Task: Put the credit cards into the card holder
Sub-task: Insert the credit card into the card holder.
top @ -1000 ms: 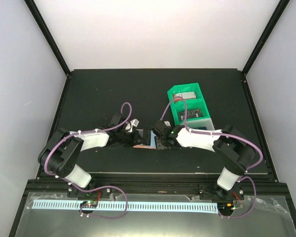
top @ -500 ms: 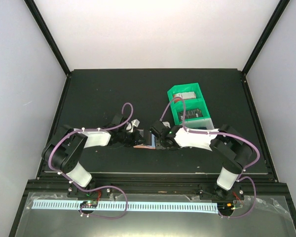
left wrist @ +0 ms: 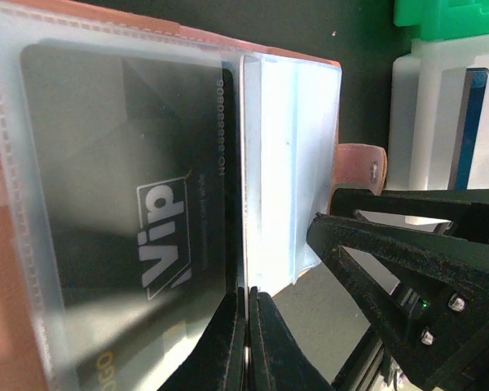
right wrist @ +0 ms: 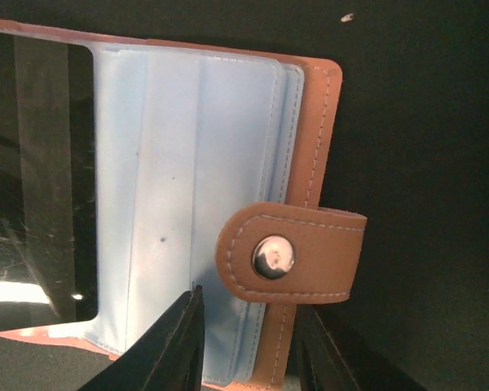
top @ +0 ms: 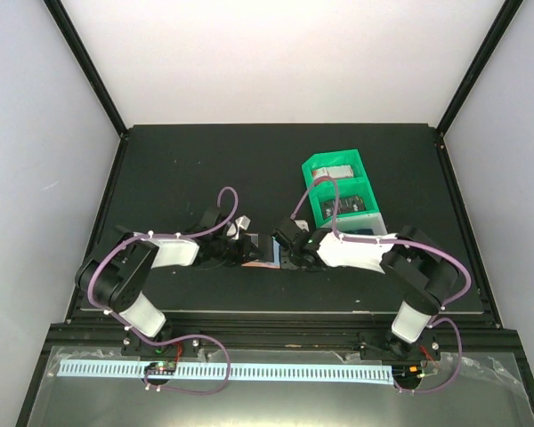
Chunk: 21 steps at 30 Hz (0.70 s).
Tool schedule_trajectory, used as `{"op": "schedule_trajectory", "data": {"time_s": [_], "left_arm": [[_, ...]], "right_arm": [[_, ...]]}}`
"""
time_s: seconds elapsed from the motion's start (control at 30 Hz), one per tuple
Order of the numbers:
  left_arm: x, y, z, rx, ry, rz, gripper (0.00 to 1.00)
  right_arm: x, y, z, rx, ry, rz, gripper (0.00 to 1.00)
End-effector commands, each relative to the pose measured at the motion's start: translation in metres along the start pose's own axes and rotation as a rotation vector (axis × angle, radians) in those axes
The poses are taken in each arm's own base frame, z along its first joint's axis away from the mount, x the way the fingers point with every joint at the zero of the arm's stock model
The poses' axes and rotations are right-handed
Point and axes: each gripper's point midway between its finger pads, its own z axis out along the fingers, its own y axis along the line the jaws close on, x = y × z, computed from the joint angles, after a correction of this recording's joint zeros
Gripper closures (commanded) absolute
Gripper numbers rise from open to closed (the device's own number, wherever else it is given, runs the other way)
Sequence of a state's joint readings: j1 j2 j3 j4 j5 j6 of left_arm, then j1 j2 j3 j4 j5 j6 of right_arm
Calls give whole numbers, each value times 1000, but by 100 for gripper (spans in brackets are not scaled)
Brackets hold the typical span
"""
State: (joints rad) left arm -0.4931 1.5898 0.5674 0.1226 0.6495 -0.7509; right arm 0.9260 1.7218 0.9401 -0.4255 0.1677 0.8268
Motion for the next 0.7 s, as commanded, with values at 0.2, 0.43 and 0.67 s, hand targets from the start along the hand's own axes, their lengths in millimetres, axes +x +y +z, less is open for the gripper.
{"op": "schedule_trajectory", "data": {"time_s": [0.2,0.43,0.67], "left_arm": [[10,-7,17,69,68,-21,98],[14,-3,26,66,96,-23,98],[6,-8,36,81,107,-21,98]], "right_arm": [[12,12,3,-108,24,37,64],[4,28,-6,-195,-4,47,53],[0,32,-6,-227,-17,66,45]]}}
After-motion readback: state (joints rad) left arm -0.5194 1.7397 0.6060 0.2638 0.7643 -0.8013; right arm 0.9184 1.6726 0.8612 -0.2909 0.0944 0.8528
